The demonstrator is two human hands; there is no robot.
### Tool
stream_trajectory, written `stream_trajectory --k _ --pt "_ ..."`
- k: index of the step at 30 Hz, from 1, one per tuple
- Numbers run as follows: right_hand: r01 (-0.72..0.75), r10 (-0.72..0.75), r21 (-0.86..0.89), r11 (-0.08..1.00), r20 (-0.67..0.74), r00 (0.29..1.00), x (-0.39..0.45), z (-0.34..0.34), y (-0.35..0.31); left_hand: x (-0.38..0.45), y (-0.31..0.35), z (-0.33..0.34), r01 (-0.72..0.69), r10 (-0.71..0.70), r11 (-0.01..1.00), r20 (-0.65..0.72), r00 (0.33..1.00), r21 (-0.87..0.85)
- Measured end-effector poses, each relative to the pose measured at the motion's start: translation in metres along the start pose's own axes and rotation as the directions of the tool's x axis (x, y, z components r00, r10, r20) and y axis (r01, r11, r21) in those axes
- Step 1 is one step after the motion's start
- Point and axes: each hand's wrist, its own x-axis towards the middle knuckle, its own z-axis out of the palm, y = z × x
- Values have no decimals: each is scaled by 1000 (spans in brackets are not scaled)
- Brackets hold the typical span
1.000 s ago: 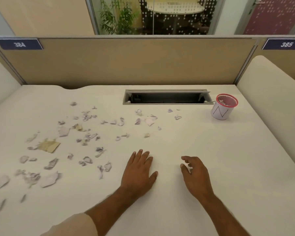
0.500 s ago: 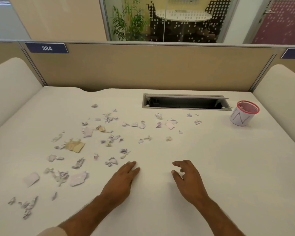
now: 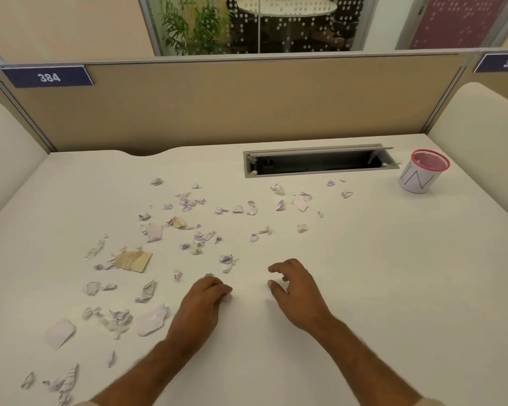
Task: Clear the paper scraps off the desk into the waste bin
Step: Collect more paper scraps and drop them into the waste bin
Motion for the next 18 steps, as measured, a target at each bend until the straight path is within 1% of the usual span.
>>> stream_trajectory --k 3,5,7,9,11,13,15,18 --pt "24 -23 -27 999 51 998 8 14 -13 7 -10 -12 133 -148 984 -128 981 -122" --pt "51 -44 -65 997 100 994 16 24 -22 12 -16 -20 241 -280 947 -179 943 -212" --pt "87 -67 -125 988 156 985 24 34 -30 16 -20 -25 355 -421 882 -177 890 -310" --pt "146 -106 -190 971 204 973 33 44 -39 21 -23 -29 423 -505 821 -142 852 -382" --pt "195 -136 -242 950 241 961 43 54 -45 25 -25 -33 437 -509 814 -108 854 -382" --pt "213 -127 -296 931 284 950 51 62 -49 28 -27 -36 415 -456 847 -52 889 -332" --pt "233 -111 -360 903 328 938 57 67 -49 29 -27 -38 387 -390 884 42 920 -261" --pt "284 -146 -434 855 323 935 58 70 -47 33 -26 -38 352 -320 919 187 929 -178"
